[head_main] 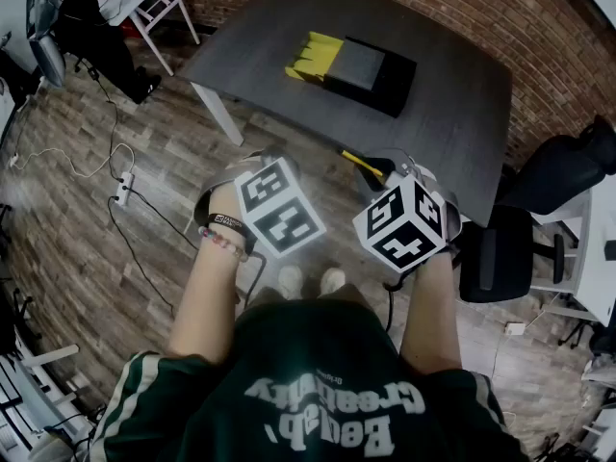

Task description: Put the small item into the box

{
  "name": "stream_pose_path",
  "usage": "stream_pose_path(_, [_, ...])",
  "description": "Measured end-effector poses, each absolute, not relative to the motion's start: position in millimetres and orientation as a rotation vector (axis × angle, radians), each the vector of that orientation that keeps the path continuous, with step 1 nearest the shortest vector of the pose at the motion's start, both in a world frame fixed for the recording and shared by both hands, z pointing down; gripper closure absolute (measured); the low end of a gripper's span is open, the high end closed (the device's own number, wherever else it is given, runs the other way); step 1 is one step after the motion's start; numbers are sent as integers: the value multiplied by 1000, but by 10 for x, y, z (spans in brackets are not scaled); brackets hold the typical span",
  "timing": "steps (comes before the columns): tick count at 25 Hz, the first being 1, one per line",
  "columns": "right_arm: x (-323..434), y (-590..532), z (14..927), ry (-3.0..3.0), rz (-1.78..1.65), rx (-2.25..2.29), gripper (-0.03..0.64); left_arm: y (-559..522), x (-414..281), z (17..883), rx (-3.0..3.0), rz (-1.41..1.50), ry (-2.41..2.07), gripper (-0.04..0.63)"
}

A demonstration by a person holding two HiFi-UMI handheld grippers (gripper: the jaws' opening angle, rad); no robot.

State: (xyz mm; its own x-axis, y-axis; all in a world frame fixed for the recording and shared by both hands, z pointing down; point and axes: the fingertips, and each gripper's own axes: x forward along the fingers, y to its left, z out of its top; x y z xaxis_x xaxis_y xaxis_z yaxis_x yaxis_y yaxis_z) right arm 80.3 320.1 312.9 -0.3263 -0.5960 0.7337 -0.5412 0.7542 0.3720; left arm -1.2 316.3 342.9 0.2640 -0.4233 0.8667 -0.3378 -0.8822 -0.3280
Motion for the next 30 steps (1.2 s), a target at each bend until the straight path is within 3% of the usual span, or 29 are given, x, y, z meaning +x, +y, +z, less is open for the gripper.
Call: stream_pose_path(30, [617, 3265, 3136, -2008, -102, 848, 583, 3250, -218, 3446, -2427, -1705, 769, 594])
